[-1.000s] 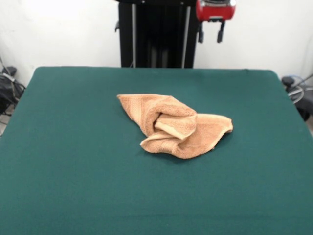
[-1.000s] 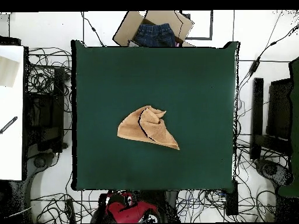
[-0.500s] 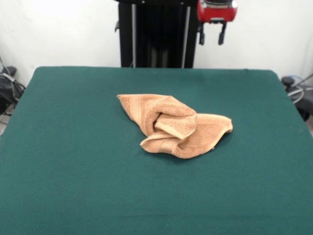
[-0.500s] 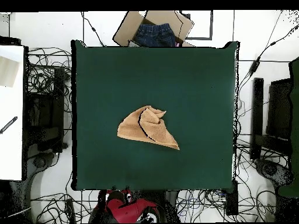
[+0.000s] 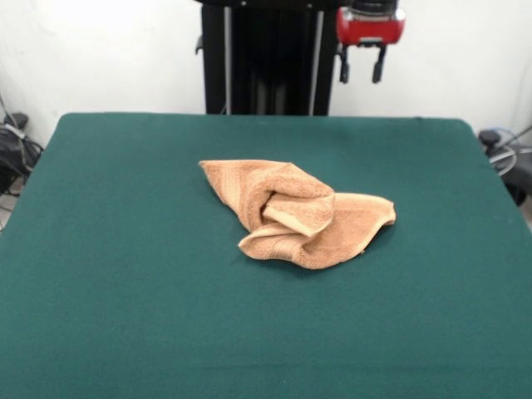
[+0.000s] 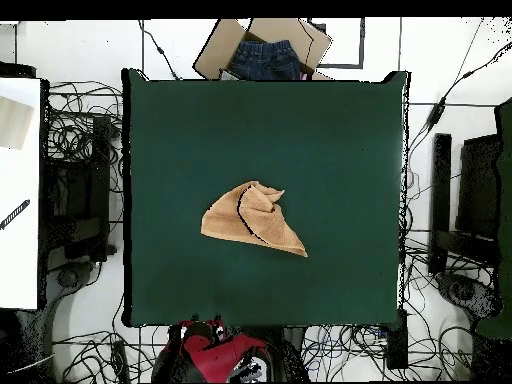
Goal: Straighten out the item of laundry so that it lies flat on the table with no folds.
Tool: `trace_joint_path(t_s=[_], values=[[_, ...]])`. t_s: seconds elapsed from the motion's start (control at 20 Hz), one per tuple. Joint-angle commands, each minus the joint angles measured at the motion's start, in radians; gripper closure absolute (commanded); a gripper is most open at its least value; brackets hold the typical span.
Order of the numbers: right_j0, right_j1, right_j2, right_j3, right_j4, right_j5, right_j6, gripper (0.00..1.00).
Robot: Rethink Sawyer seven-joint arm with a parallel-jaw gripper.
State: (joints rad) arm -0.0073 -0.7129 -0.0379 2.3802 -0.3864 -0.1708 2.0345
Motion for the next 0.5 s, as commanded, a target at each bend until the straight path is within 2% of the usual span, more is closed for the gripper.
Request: trace_joint_path(t_s=[0.05, 0.5], values=[[0.022, 0.069, 0.063, -0.152, 0.07, 0.027, 0.125, 0.0], [0.028, 0.112, 0.061, -0.216, 0.068, 0.023, 0.118, 0.0]])
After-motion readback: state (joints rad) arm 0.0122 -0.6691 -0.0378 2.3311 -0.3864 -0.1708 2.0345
